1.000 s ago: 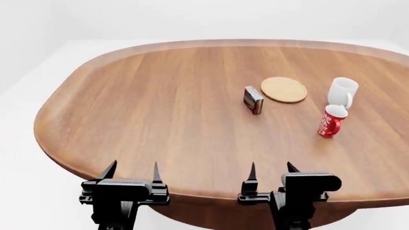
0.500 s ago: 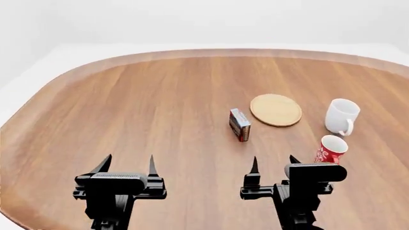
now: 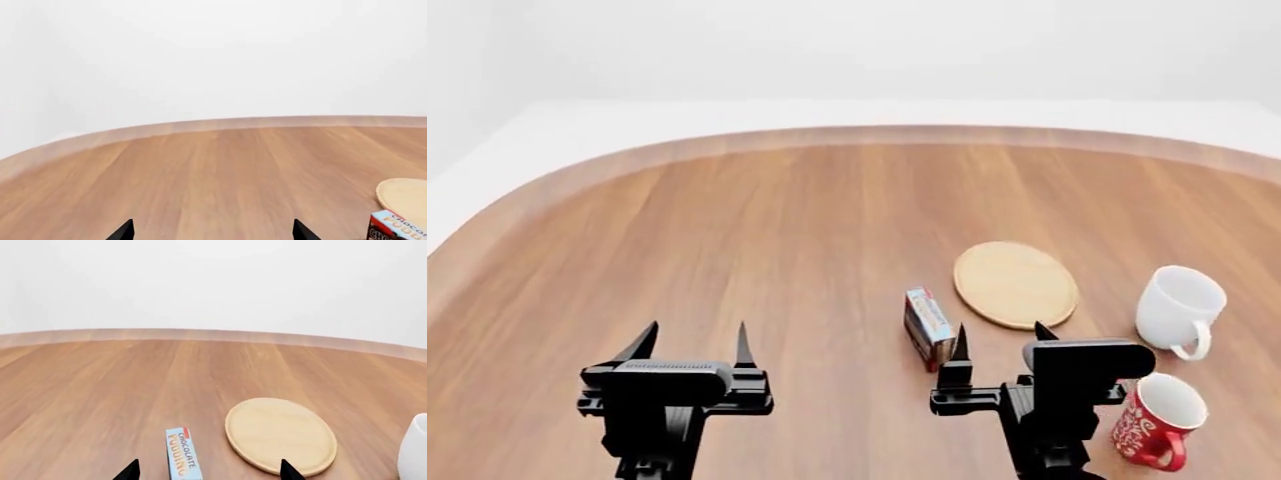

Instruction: Put the chocolate pudding to the left of the plate.

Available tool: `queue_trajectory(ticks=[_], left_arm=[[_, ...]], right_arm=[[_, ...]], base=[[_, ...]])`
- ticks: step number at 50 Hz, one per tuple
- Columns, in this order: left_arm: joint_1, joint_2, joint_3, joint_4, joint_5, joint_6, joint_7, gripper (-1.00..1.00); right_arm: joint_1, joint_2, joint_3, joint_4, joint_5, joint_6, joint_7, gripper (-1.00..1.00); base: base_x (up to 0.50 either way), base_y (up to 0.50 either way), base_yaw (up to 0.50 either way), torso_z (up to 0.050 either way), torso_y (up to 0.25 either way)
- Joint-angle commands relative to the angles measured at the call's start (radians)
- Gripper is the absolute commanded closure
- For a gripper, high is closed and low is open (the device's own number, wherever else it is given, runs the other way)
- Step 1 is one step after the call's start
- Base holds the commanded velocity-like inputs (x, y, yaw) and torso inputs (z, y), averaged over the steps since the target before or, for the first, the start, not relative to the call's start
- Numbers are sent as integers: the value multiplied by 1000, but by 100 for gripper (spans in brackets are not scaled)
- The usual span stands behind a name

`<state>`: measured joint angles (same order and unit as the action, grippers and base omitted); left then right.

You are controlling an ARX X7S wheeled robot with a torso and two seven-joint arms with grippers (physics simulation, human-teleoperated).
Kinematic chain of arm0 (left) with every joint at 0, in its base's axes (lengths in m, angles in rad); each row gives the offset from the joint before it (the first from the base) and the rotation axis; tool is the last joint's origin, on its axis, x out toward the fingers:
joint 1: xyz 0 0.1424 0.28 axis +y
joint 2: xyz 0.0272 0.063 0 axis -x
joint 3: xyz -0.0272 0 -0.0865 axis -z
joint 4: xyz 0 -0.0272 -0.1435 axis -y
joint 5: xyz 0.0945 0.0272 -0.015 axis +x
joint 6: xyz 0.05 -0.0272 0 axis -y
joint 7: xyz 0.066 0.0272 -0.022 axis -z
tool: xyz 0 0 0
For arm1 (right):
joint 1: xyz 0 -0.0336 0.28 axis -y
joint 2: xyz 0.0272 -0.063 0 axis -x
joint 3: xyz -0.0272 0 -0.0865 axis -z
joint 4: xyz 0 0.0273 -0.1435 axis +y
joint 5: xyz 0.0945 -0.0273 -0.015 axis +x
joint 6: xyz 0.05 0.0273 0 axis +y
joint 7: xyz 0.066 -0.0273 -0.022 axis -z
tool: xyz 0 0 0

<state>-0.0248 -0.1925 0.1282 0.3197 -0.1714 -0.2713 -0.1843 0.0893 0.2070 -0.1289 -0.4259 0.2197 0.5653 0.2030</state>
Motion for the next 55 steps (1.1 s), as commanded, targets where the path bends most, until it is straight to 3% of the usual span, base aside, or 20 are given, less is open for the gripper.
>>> queue_trajectory(ticks=[1,13,26,37,45,55], left_arm=[[1,-5,5,-1,-4,3,-8,-100],[3,-11,9,3,-10,5,-15,-100],[3,-17,13,5,-15,7,-24,-100],[0,-21,18,4,-19,5,-30,-100],[-10,-24,19,-4,-23,1,-34,-100],[-12,-27,17,-9,-30,0,-40,-100]], right_arm=[[0,4,-1,0,9,0,4,-100],[-2,9,-6,3,10,-15,9,-100],[-6,12,-10,9,14,-34,14,-100],[-2,18,-11,1,26,-22,16,-100],[72,39,-37,-6,42,107,10,-100],[298,61,-81,61,105,411,-34,-100]], base=[[168,0,0,0,0],[9,0,0,0,0],[454,140,0,0,0],[16,0,0,0,1],[0,0,0,0,0],[0,0,0,0,0]])
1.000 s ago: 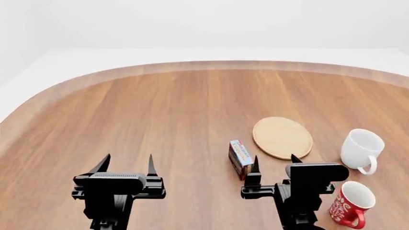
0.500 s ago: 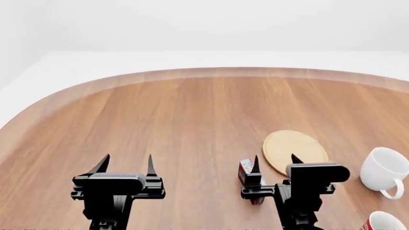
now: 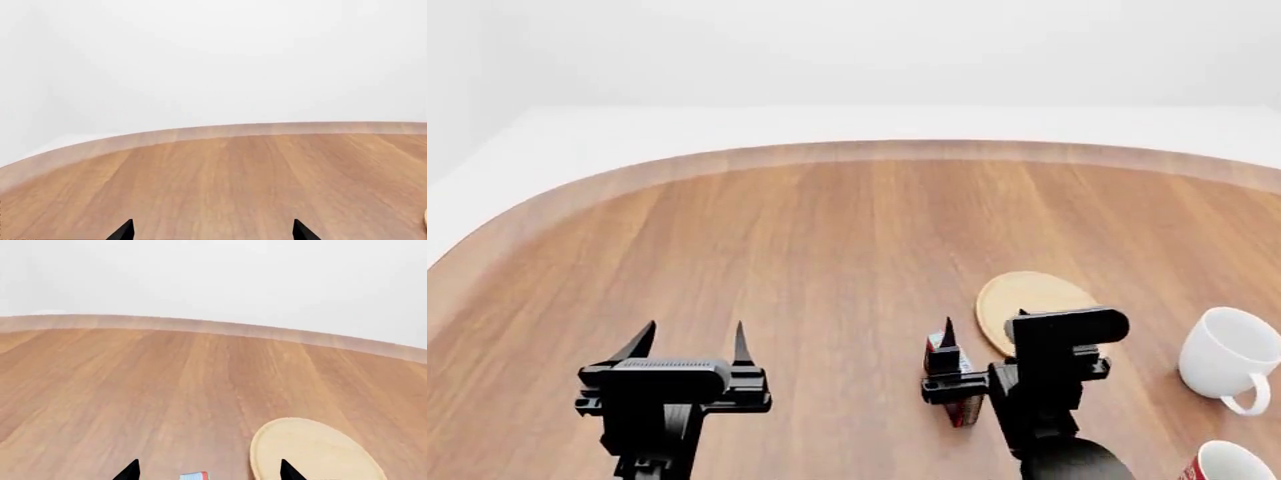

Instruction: Put the chocolate pudding to the left of the plate.

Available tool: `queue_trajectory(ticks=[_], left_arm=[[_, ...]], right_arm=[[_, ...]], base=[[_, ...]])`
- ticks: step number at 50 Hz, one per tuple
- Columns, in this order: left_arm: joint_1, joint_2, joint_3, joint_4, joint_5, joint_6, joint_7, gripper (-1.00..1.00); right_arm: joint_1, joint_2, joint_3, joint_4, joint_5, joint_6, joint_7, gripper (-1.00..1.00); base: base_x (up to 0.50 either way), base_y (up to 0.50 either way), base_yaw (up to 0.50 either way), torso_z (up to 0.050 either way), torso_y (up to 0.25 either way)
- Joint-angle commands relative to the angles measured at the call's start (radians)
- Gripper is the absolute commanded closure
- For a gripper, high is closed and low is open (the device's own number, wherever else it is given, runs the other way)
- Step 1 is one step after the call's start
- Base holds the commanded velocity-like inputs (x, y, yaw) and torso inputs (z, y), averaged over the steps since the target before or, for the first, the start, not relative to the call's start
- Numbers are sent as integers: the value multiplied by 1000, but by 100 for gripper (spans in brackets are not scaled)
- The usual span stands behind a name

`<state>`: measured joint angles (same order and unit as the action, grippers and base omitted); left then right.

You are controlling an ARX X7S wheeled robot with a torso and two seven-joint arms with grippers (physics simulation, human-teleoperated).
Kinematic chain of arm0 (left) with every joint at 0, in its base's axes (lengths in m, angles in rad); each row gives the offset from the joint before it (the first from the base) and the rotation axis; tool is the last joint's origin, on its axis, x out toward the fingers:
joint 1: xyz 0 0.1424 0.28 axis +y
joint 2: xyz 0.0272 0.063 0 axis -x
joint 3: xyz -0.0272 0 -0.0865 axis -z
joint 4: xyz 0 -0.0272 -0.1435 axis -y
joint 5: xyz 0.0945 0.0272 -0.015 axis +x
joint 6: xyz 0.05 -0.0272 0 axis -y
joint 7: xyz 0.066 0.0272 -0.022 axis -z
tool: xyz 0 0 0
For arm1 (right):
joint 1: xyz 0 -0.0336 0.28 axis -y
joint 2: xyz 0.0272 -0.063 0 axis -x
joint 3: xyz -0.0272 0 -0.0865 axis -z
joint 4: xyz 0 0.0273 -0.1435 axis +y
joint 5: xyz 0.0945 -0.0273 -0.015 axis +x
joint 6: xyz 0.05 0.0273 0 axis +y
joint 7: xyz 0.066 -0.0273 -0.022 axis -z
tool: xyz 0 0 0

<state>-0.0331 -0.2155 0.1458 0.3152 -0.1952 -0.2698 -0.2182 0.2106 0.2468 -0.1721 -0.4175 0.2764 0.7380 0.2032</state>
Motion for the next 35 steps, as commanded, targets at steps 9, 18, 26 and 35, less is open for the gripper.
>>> queue_trajectory(ticks=[9,18,26,35], left_arm=[[-4,-8,0,-7,-12,-1,-11,-100],[-7,-14,4,3,-13,-17,-19,-100],[-11,-18,6,7,-15,-22,-25,-100],[-15,-21,11,7,-18,-27,-29,-100]], right_arm=[[329,63,-90,114,99,442,-105,-100],[459,104,-135,153,182,642,-205,-100],[554,128,-180,220,233,733,-282,-100],[631,154,-251,279,265,797,-330,-100]], base=[[0,0,0,0,0],[0,0,0,0,0],[0,0,0,0,0],[0,0,0,0,0]])
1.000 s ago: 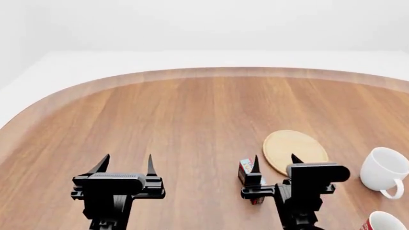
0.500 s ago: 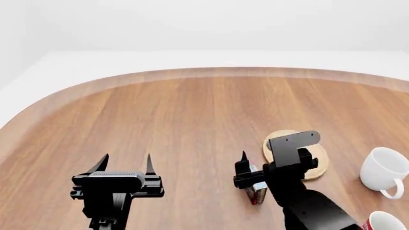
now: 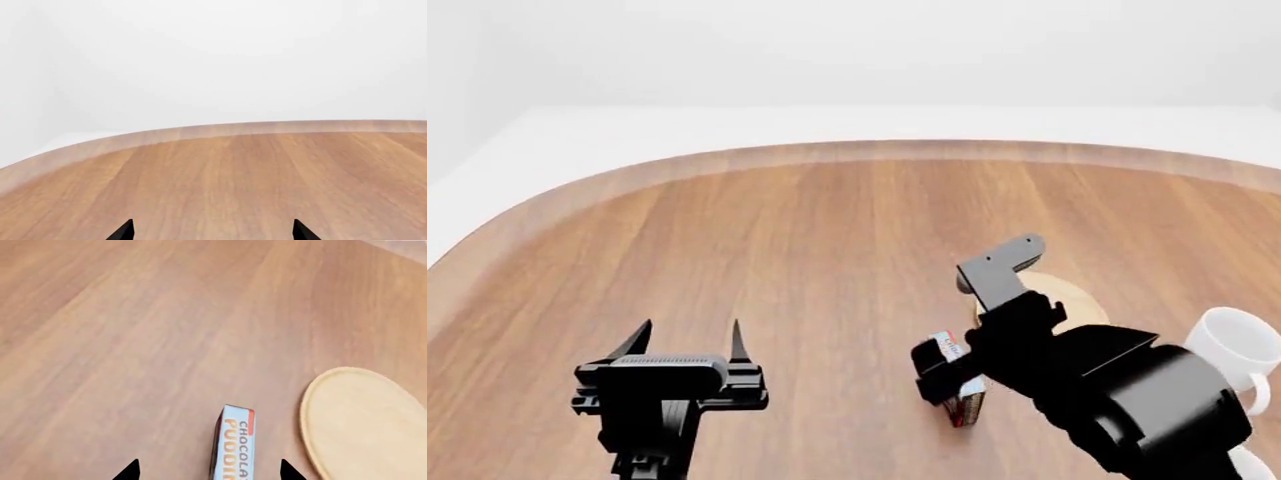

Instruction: Put the chocolate pudding to the left of the plate.

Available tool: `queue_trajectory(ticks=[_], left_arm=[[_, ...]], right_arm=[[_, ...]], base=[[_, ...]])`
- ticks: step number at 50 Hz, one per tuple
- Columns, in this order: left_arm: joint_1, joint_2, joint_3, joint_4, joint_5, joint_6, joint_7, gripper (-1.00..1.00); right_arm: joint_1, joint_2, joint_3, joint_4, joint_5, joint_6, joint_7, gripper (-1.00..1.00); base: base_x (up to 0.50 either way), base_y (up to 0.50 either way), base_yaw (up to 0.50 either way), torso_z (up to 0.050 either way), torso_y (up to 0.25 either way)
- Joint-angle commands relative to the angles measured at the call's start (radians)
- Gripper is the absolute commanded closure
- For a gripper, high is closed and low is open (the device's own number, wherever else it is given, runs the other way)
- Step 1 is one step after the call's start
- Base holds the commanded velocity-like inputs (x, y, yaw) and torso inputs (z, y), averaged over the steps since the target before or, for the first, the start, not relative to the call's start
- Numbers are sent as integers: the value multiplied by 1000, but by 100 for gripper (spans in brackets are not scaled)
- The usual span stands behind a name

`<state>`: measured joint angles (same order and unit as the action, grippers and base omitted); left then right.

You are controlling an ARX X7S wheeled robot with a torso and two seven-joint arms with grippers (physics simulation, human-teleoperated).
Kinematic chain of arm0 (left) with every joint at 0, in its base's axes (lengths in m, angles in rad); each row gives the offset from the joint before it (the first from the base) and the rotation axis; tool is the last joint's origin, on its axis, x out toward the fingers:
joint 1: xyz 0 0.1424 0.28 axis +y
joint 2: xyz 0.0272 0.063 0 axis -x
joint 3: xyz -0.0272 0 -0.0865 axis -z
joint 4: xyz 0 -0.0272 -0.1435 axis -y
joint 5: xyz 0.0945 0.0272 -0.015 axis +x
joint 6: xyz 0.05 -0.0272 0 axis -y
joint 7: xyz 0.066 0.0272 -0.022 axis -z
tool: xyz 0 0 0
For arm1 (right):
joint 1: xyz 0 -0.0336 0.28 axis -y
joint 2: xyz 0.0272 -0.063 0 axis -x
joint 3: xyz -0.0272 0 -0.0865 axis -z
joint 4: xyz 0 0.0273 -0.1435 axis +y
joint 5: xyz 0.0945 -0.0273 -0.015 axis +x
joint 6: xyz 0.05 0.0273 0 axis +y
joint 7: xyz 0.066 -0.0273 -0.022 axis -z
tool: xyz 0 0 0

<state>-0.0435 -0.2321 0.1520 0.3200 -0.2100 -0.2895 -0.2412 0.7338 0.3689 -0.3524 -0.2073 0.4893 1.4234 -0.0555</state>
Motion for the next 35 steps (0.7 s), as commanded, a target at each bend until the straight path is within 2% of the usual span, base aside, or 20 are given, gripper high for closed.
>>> queue_trajectory(ticks=[1,6,21,35], left_arm=[[-5,-5,5,2,-4,-8,-6,-100],[-5,-8,5,8,-8,-11,-8,-100],[-8,-14,10,9,-14,-12,-13,-100],[-10,-18,17,5,-17,-8,-19,-100]], right_arm=[[114,33,-75,73,57,117,-75,-100],[152,45,-94,95,100,142,-73,-100],[237,106,-208,166,344,139,75,-100],[268,120,-273,256,379,98,87,-100]], base=[[0,0,0,0,0],[0,0,0,0,0],[0,0,0,0,0],[0,0,0,0,0]])
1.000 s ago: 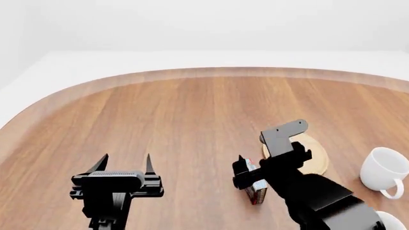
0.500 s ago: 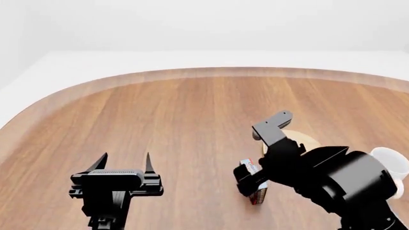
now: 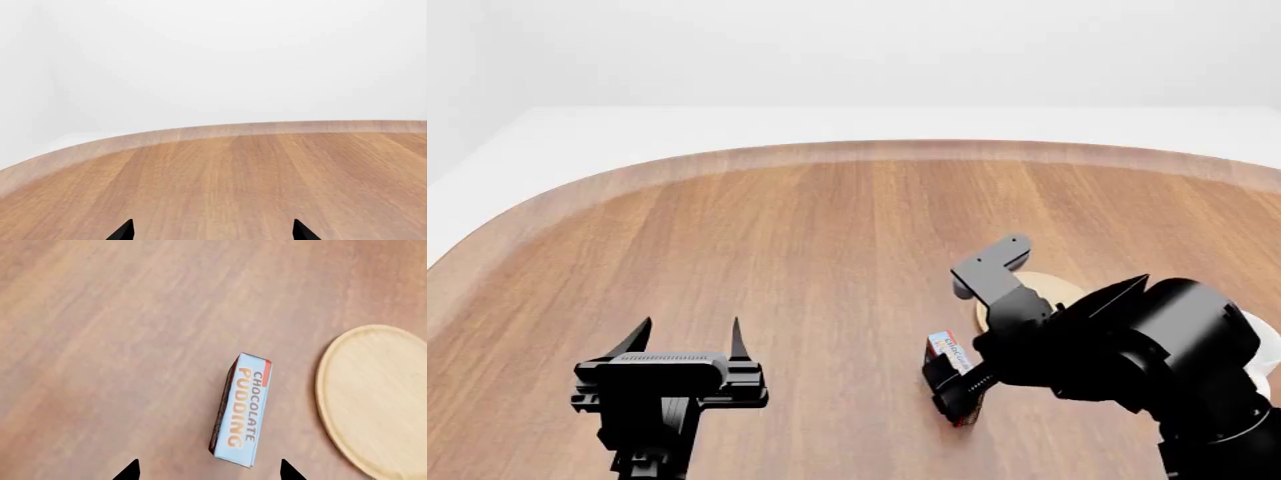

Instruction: Put the chocolate pudding to the left of the plate.

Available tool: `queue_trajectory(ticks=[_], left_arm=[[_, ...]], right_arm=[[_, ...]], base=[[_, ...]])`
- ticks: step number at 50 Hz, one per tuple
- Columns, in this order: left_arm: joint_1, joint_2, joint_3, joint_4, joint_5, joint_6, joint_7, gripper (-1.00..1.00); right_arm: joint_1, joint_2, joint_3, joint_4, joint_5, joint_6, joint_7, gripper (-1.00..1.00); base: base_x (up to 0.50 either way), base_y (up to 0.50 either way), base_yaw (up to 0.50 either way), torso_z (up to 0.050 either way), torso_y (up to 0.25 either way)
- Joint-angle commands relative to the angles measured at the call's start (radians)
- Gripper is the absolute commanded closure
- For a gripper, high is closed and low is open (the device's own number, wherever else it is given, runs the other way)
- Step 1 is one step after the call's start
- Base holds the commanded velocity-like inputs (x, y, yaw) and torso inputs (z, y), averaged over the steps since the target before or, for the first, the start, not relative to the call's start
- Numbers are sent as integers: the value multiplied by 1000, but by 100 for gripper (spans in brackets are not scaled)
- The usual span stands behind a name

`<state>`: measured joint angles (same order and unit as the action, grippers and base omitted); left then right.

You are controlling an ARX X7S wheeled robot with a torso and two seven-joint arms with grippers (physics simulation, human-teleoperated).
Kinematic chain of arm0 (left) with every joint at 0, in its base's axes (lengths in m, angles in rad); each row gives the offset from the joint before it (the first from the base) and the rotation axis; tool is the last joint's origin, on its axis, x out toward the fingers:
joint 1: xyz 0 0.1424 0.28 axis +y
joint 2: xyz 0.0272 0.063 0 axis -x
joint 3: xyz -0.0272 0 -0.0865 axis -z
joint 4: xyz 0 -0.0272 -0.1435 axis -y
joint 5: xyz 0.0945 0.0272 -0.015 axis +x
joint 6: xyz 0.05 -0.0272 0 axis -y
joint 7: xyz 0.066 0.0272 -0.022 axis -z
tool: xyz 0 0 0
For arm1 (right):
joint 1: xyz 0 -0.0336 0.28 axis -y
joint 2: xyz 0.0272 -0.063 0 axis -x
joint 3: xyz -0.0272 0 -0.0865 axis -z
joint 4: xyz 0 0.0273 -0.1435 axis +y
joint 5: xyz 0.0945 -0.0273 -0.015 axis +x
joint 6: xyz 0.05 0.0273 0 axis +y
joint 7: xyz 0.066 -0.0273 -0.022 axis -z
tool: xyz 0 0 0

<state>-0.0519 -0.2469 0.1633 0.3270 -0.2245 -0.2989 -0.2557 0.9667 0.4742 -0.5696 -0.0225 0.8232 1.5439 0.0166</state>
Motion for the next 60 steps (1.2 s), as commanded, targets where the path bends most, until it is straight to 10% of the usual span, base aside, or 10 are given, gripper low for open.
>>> queue_trajectory(ticks=[1,60], left_arm=[[-2,-4,6,-3,-2,1,-5,-100],[-11,-23,34,-20,-13,9,-32,-100]], right_arm=[[38,15,-62,84,42,-29,13,-100],[112,-123,-286,603,-118,-297,-150,-100]], base=[[0,0,0,0,0],[0,0,0,0,0]])
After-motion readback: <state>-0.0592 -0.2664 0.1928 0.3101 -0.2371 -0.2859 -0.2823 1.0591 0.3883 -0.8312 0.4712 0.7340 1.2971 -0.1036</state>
